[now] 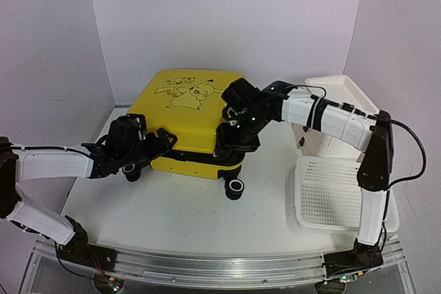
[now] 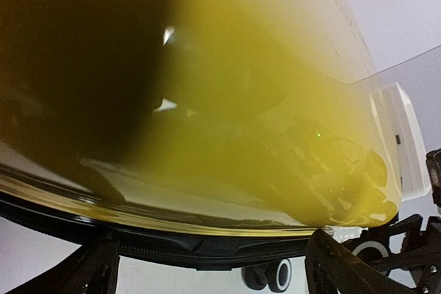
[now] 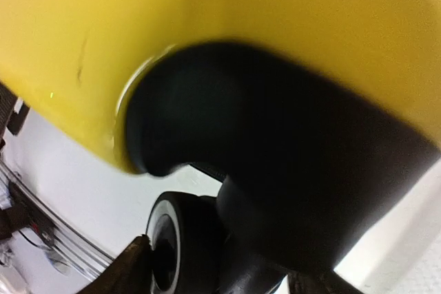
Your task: Open, take out, and arrange the luggage
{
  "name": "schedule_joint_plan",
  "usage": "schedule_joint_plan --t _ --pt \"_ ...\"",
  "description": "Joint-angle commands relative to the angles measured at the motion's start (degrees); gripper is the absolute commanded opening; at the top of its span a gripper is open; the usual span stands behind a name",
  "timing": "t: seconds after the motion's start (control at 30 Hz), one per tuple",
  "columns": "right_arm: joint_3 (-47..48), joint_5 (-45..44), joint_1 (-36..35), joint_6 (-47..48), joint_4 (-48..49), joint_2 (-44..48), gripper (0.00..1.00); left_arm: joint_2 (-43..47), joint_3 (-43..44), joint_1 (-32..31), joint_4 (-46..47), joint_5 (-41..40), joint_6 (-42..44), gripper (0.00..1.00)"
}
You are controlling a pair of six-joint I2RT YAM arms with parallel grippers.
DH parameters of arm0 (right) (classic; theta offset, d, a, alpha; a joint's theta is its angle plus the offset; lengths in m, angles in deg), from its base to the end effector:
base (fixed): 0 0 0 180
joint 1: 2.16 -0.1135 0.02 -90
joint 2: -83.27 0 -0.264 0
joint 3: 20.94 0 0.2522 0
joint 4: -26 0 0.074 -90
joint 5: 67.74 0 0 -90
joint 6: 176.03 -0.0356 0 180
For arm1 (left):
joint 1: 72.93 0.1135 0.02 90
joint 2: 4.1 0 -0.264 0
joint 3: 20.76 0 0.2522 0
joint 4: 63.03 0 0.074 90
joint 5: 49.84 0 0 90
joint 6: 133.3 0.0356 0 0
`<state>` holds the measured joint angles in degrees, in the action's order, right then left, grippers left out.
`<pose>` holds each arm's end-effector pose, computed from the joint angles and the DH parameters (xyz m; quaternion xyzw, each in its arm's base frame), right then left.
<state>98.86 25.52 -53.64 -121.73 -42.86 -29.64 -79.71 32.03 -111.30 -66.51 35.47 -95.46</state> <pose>0.2629 0.3335 0.2902 -0.1400 0.9597 0.1869 0.1563 0.2253 -0.1746 0.2229 -0.1233 0.8400 -0.3501 0.3958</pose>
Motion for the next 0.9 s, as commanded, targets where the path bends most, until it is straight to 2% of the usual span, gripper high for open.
schedule_joint_plan --t 0.0,0.17,0.23,0.3,0.33,0.37,0.47,0.5,0.53,0.73,0.8,0.87 --pt "3.14 10.12 -0.69 -3.93 3.59 -0.65 0.52 -0.92 8.51 9.35 -2.44 3.05 10.32 0.94" --pt "3.13 13.26 -0.67 -2.73 4.82 0.61 0.33 0.98 11.41 10.38 -7.33 3.82 19.24 0.95" --pt "3.35 15.5 -0.7 -0.68 4.75 1.09 0.31 2.05 12.51 10.42 -10.48 5.88 21.4 0.95" --pt "3.43 17.27 -0.67 2.83 3.99 1.6 0.32 3.13 13.4 10.33 -14.04 10.83 20.05 0.95" --pt "3.13 17.42 -0.69 3.95 3.42 2.12 0.34 3.65 13.21 10.35 -14.63 13.39 18.76 0.95" --pt "2.61 16.46 -0.72 5.97 2.72 2.83 0.42 4.38 12.61 10.34 -14.75 15.96 16.84 0.95" --pt "-0.3 10.85 -0.79 7.02 1.77 5.22 0.85 7.41 10.06 8.68 -14.64 18.86 11.47 0.95" --pt "-1.31 8.87 -0.81 6.66 1.68 5.39 0.94 8.5 9.21 7.35 -14.75 18.01 10.19 0.95" --pt "-1.53 7.73 -0.74 5.86 1.65 5.27 0.97 9.65 8.36 6.05 -14.7 16.71 9.0 0.96" --pt "1.18 3.58 -1.14 -3.93 2.27 1.24 0.98 12.59 5.17 -3.17 -14.46 9.49 0.29 0.96" --pt "1.68 3.69 -1.22 -6.07 2.6 0.1 0.93 11.73 4.71 -5.49 -14.06 8.0 -3.31 0.96" --pt "1.76 -0.17 -1.44 -6.3 2.62 -0.48 0.9 10.75 4.06 -8.02 -12.36 5.94 -5.49 0.95"
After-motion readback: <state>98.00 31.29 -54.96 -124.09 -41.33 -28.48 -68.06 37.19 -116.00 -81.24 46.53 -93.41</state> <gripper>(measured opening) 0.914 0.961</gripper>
